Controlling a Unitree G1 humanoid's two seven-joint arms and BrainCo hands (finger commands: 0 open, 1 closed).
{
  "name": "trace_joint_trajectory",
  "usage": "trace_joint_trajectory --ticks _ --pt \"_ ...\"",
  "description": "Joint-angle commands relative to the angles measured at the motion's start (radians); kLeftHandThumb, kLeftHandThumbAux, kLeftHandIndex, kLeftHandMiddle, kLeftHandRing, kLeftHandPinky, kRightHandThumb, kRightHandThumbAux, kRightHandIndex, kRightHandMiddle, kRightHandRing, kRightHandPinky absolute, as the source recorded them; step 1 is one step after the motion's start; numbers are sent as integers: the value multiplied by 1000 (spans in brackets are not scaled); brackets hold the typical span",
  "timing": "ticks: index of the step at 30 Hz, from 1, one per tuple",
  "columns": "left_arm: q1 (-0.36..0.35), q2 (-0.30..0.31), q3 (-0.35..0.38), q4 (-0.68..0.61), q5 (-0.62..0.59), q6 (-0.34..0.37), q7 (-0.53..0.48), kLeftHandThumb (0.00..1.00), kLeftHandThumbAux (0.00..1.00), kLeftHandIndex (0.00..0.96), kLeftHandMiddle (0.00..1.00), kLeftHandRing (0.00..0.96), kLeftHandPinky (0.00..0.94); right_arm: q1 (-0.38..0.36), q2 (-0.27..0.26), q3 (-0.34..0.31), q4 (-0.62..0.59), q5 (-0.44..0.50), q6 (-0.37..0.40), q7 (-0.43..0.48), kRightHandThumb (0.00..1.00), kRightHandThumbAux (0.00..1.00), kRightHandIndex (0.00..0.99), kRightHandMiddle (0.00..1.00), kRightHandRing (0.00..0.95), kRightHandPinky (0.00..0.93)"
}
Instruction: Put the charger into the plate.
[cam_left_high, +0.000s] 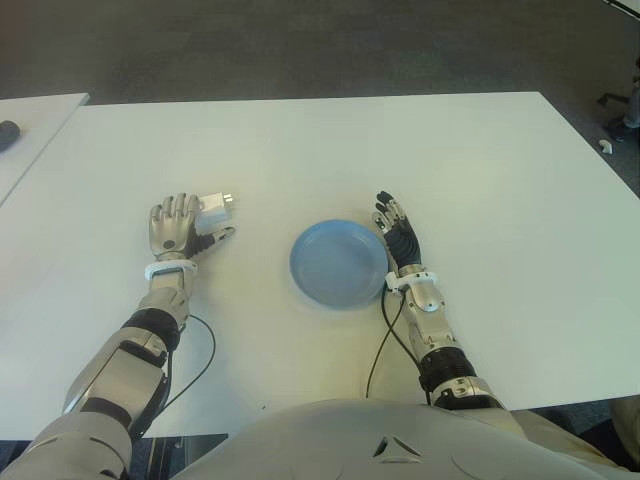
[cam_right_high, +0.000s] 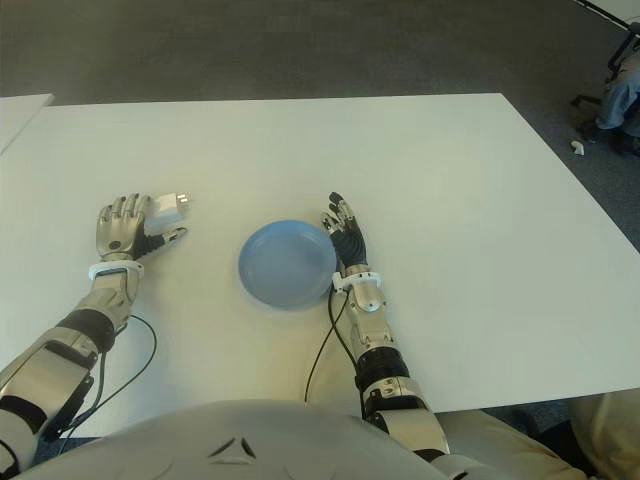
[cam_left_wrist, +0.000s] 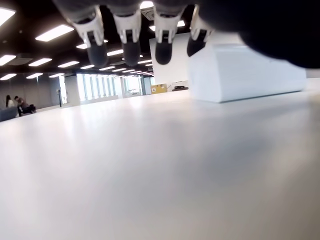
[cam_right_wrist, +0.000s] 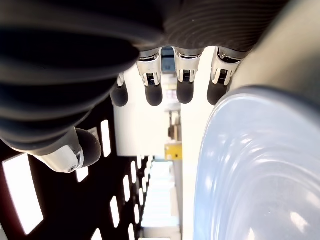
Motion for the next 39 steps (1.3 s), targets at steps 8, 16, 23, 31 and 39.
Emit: trace_joint_trajectory --ticks 8,16,23,31,39 --pt "107 -64 -128 95 55 -78 54 241 230 364 630 605 662 183 -2 -2 173 -1 135 -10 182 479 0 0 0 64" --pt "104 -70 -129 144 49 -126 187 336 380 618 768 727 759 181 0 -2 173 -3 139 -23 165 490 0 0 0 77" --pt "99 -79 -148 184 59 -137 250 495 594 748 838 820 838 185 -6 6 170 -7 127 -16 144 531 0 0 0 75" --pt "89 -74 -175 211 67 -166 293 590 678 803 855 846 877 182 -14 13 176 -3 118 5 140 572 6 2 8 75" --pt "84 -64 -192 222 66 -187 322 644 692 821 863 863 887 177 -15 8 195 10 103 28 148 581 15 18 20 67"
